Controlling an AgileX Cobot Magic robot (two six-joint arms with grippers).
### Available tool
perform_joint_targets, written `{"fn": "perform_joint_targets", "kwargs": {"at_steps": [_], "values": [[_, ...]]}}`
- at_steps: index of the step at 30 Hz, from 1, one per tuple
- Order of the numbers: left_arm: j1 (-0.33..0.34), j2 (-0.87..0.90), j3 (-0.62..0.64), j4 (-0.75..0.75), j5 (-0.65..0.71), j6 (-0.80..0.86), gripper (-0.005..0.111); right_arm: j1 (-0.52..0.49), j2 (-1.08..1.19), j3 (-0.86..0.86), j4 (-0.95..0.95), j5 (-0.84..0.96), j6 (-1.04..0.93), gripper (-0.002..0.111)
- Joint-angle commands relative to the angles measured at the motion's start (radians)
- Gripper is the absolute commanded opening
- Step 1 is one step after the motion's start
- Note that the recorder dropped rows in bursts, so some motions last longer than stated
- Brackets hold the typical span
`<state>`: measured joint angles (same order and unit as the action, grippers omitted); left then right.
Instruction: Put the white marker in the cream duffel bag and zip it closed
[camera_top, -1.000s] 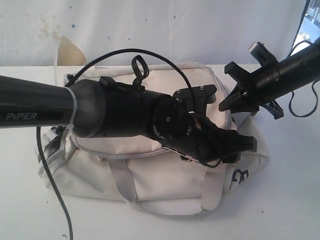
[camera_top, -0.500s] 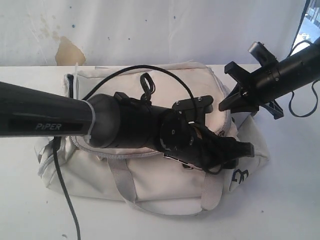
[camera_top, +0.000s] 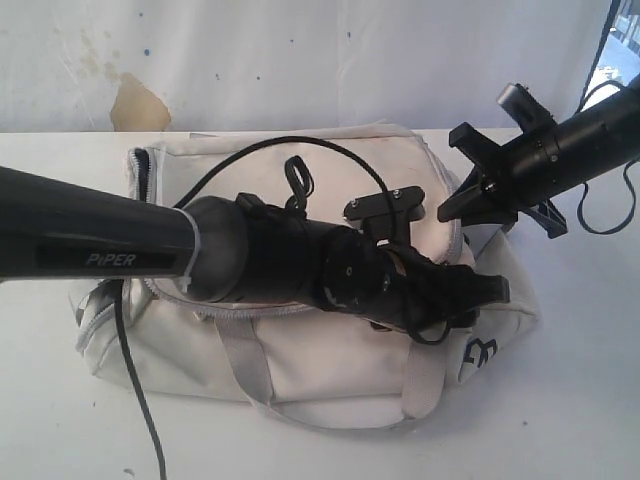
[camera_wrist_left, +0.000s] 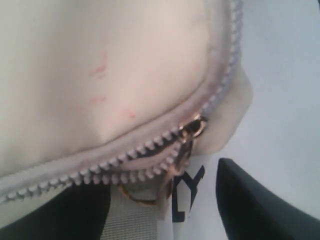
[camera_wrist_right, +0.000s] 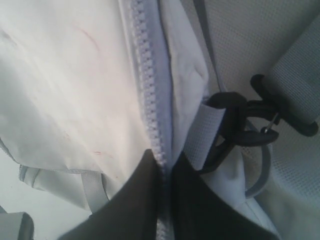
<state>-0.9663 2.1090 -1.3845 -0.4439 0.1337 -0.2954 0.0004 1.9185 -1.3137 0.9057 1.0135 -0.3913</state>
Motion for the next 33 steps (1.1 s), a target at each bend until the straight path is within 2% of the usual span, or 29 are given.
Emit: {"fn": "perform_joint_targets", "kwargs": {"at_steps": [1, 7, 13, 19, 27, 33], "values": [[-0.004, 0.028, -0.001, -0.043, -0.013, -0.004, 0.066, -0.008, -0.008, -0.001, 0.009, 0.002, -0.012, 0.000], [-0.004, 0.036, -0.001, -0.048, -0.062, -0.004, 0.063, -0.008, -0.008, -0.001, 0.009, 0.002, -0.012, 0.000], [-0.004, 0.036, -0.001, -0.049, -0.092, -0.022, 0.033, -0.008, -0.008, -0.001, 0.009, 0.002, -0.016, 0.000], [-0.004, 0.027, -0.001, -0.047, -0.047, -0.011, 0.000, -0.008, -0.008, -0.001, 0.009, 0.002, -0.017, 0.000], [0.004, -0.030, -0.001, -0.036, 0.091, 0.119, 0.000, -0.008, -0.008, -0.001, -0.023, 0.002, -0.016, 0.000], [0.024, -0.077, -0.001, 0.032, 0.234, 0.119, 0.000, -0.011, -0.008, -0.001, -0.026, 0.000, -0.016, 0.000]]}}
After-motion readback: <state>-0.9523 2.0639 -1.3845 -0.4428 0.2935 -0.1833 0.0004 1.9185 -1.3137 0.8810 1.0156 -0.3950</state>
